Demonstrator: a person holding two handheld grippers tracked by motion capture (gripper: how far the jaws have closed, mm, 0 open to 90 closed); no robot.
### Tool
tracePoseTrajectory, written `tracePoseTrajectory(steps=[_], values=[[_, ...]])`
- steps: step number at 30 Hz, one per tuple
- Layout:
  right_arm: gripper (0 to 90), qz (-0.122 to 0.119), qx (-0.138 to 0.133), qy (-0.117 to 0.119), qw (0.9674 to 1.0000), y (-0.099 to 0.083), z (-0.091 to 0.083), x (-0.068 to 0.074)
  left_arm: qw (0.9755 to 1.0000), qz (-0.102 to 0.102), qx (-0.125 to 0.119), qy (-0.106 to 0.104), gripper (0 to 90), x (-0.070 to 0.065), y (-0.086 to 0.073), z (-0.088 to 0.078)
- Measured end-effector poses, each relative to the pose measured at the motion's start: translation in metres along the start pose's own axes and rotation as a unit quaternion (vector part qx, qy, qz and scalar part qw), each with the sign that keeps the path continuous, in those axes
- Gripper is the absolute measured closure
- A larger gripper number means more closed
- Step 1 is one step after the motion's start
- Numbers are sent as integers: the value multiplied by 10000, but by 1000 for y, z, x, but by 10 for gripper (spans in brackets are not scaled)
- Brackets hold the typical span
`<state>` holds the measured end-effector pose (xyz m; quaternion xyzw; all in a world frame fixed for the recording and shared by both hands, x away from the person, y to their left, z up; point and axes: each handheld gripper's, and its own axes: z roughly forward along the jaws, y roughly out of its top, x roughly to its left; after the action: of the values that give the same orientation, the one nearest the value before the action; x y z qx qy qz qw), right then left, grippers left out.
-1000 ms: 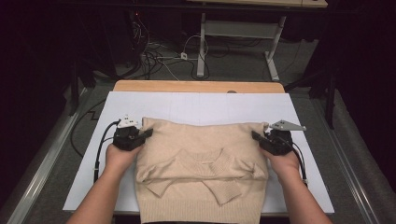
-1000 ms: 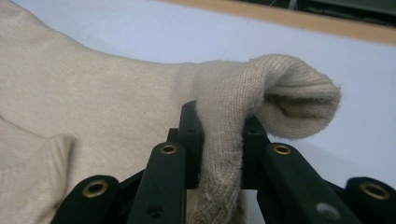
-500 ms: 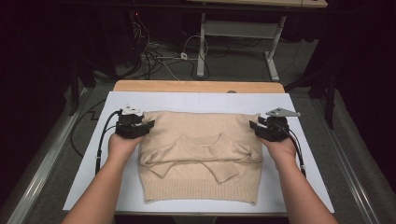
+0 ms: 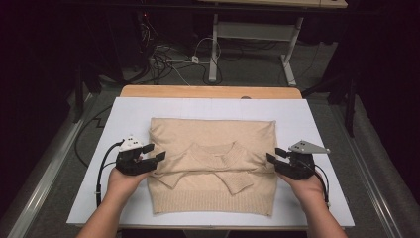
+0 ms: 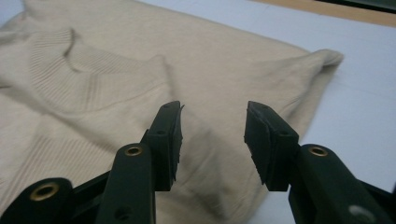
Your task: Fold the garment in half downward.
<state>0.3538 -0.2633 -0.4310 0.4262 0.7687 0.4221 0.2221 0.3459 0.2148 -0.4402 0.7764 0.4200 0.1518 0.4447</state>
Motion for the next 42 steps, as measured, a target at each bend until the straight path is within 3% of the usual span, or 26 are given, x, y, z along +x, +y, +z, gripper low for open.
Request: tracePoseTrajectory(steps=[4,7,12,15,16,18,23,27,30,34,38,42], values=[[555,-52,39,110,9999,-3,-1,8,9997,174,119,-120,381,-10,-7,0],[577,-53,126,126,9998,-5,3,8,9995,171,231,-152,426,-10,-13,5],[602,-9,366,126,9993,-15,10,5,9986,277,448,-28,558,-9,-25,13],[644,-26,452,177,9988,-21,13,6,9988,112,403,-273,715,-5,-33,15],[654,-46,477,179,9987,-23,14,8,9988,94,391,-264,749,-4,-34,16],[769,-116,493,177,9986,-26,14,10,9991,144,314,-233,784,-5,-36,15],[816,-164,141,128,9997,-24,-5,16,9994,162,-148,-265,792,-16,-33,-7],[818,-142,-92,147,9997,-27,-24,20,9989,248,-250,-320,791,-25,-36,-23],[818,-256,-106,108,9996,-31,-32,24,9991,304,-155,-239,789,-26,-45,-25],[814,-111,-240,224,9994,-44,-39,27,9994,93,-111,-327,787,-24,-61,-20],[813,-24,-262,242,9994,-65,-38,30,9993,202,110,-300,777,-23,-67,-15],[808,-7,-79,263,9996,-75,-36,29,9990,369,171,-164,771,-28,-69,-15]])
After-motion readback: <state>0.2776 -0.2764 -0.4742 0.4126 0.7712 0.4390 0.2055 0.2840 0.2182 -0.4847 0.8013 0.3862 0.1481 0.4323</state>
